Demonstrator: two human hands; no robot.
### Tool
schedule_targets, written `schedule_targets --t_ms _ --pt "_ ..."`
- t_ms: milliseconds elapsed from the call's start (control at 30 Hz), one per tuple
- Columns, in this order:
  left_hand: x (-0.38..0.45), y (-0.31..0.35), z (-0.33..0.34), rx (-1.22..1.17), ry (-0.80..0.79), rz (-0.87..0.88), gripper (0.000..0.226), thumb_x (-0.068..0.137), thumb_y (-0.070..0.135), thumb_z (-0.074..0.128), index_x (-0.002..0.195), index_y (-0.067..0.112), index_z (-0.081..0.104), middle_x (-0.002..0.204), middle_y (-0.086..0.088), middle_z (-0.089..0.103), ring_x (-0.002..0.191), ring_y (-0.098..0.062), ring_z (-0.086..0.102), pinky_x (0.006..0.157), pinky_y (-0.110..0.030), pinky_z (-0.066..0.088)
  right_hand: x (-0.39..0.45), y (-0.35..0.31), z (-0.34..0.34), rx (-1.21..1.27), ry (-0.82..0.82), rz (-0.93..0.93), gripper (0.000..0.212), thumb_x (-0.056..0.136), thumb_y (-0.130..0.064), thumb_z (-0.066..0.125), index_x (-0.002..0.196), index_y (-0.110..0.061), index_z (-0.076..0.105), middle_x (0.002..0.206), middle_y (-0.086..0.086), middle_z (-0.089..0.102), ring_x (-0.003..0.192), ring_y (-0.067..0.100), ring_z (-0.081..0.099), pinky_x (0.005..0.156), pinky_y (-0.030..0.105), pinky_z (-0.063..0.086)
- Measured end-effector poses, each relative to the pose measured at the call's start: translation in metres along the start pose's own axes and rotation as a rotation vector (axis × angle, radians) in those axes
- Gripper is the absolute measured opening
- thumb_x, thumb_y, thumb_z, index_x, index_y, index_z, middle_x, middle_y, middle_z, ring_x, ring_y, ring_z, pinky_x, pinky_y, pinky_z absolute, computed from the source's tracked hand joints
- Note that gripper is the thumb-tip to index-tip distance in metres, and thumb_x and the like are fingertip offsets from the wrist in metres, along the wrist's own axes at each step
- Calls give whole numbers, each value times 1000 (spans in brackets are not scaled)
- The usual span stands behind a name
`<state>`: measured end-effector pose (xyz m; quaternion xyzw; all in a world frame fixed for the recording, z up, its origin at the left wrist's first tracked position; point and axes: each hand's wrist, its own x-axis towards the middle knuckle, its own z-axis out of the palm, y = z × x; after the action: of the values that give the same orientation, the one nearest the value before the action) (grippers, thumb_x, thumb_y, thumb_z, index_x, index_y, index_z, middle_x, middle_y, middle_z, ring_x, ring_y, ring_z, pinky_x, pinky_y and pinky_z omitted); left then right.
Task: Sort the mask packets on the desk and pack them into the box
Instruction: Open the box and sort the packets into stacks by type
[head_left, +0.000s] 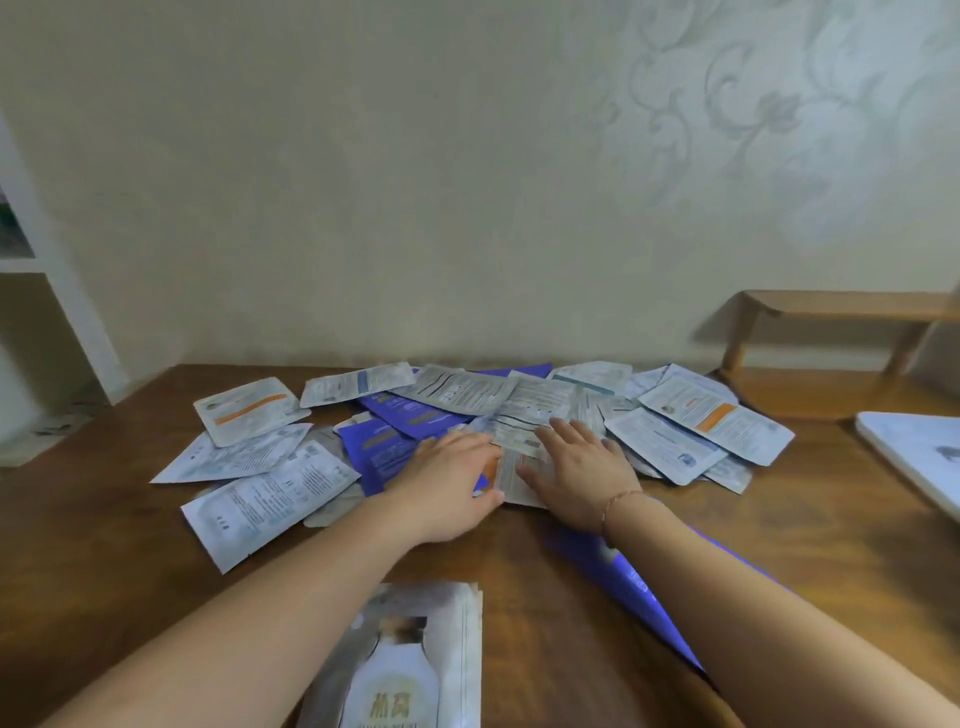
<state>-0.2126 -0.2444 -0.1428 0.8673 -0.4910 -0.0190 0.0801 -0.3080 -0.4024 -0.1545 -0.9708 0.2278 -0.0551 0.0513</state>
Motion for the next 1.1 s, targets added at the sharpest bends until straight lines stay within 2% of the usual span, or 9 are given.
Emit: schedule_targets --t_ms 100,167,233,433,567,733,867,1000,1100 --pt "5 -1 7 25 -50 -14 62 95 52 49 151 31 31 160 9 25 148 -14 16 121 -51 8 25 6 -5 -190 23 19 63 89 -67 32 139 -30 40 151 -5 34 143 27 19 108 52 19" --pt "4 -3 10 16 -55 -11 62 95 53 49 151 33 29 160 11 23 148 -12 15 121 -53 7 36 9 -1 -186 -69 -30 62 89 -69 27 137 -33 42 153 -9 32 147 23 12 110 61 6" --pt "3 -7 10 -26 -6 -2 64 95 52 51 151 33 28 160 12 22 148 -10 14 121 -51 8 33 10 2 -108 -121 -66 59 91 -67 27 132 -32 48 150 -11 37 143 17 24 110 65 3" --pt "-5 -11 12 67 24 177 71 92 59 50 153 35 21 161 17 15 148 -5 8 123 -40 3 -34 30 1 -56 -12 -263 49 86 -68 38 106 -29 59 112 -14 61 104 10 58 105 37 32" --pt "0 2 9 145 -31 356 51 98 44 50 147 30 41 154 11 37 142 -8 29 120 -35 19 -49 34 2 -88 43 -304 48 88 -66 40 112 -28 57 109 -10 66 101 15 61 100 34 36" --pt "-6 9 6 313 49 515 30 99 32 44 115 20 66 119 4 66 107 -20 62 84 -39 51 -62 21 -5 -216 81 -319 61 85 -73 32 121 -30 56 115 -9 67 111 17 60 105 43 31" --pt "-27 16 16 228 319 651 25 89 28 46 80 17 66 75 3 67 65 -22 64 51 -31 49 -83 -2 -1 -125 75 -249 57 86 -64 37 127 -26 48 127 -6 61 124 20 51 101 43 36" --pt "-44 18 25 89 468 728 14 87 17 59 88 12 72 85 -1 71 76 -20 66 65 -35 55 -92 -21 8 -65 116 -173 33 95 -28 37 125 -23 48 129 -4 58 122 22 52 98 40 36" --pt "-58 10 29 -122 492 531 38 87 38 64 117 15 67 119 1 66 114 -13 59 99 -32 48 -102 -32 3 -45 127 -106 33 94 -22 40 125 -25 49 126 -2 60 118 24 55 103 40 33"
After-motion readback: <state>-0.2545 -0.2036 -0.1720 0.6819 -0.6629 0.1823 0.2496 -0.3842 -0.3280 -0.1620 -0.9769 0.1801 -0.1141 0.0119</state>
